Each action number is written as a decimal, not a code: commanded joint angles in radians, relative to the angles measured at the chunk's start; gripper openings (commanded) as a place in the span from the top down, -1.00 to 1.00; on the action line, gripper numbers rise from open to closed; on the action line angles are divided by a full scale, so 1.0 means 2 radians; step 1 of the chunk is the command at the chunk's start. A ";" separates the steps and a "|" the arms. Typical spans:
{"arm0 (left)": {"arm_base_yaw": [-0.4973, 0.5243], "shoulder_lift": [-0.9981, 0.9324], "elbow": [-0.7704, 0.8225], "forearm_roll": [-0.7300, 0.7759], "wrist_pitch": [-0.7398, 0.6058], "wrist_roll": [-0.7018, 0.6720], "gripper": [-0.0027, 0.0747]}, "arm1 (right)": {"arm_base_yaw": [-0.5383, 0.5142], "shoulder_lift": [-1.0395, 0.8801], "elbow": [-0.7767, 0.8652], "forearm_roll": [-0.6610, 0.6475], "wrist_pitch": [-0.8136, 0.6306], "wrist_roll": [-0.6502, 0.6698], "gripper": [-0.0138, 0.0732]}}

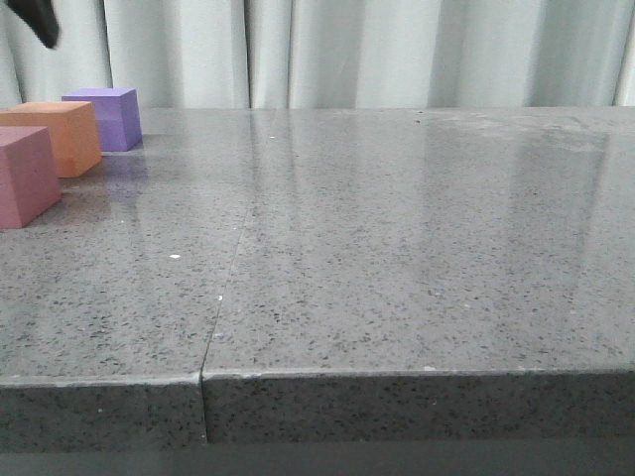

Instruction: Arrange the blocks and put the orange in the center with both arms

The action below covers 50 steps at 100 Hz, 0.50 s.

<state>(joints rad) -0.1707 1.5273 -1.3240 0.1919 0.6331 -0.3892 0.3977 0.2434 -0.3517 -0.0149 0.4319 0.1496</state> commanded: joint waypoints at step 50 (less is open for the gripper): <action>-0.003 -0.256 0.174 0.002 -0.077 0.000 0.98 | -0.001 0.004 -0.013 -0.003 -0.042 -0.006 0.84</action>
<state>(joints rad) -0.1707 1.0776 -0.9848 0.1919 0.5490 -0.3875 0.3977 0.2434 -0.3517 -0.0149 0.4319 0.1496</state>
